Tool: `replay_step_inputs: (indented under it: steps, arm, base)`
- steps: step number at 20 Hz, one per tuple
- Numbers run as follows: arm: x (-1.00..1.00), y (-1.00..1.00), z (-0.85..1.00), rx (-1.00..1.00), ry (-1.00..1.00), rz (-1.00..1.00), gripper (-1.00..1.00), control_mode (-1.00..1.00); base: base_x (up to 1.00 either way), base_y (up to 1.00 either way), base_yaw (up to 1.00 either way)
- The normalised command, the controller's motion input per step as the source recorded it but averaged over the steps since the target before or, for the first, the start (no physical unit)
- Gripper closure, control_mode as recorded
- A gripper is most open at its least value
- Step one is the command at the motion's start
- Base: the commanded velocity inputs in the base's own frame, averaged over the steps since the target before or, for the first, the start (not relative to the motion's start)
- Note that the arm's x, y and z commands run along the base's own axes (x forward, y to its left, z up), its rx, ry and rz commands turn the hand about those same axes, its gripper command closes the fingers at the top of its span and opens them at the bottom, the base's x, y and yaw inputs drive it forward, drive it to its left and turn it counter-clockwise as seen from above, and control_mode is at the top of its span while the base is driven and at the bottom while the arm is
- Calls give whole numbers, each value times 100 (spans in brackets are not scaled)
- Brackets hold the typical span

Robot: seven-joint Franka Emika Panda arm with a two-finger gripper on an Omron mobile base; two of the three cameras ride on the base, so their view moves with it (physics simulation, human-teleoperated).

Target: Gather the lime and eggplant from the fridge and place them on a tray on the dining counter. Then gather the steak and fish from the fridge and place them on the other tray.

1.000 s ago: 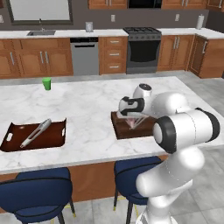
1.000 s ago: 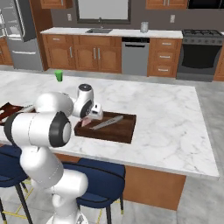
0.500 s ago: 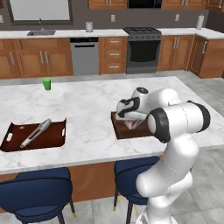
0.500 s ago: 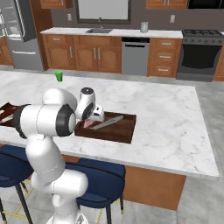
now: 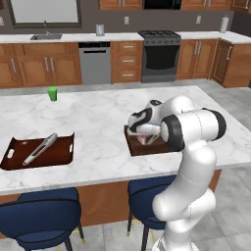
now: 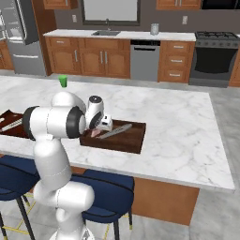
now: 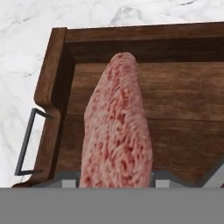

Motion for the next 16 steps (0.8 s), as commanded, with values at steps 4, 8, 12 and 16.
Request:
replay_step_inputs:
  steps: [4, 8, 12, 16]
  arm:
    - [12, 0, -25, 0, 0, 0, -100, -100]
    - [0, 0, -8, 0, 0, 0, -100, -100]
    - [-9, 1, 0, 0, 0, -2, -100, -100]
    - [-19, 0, 14, -6, 2, -9, -100, -100]
  base:
    - [0, 0, 0]
    - [0, 0, 0]
    - [0, 0, 0]
    - [0, 0, 0]
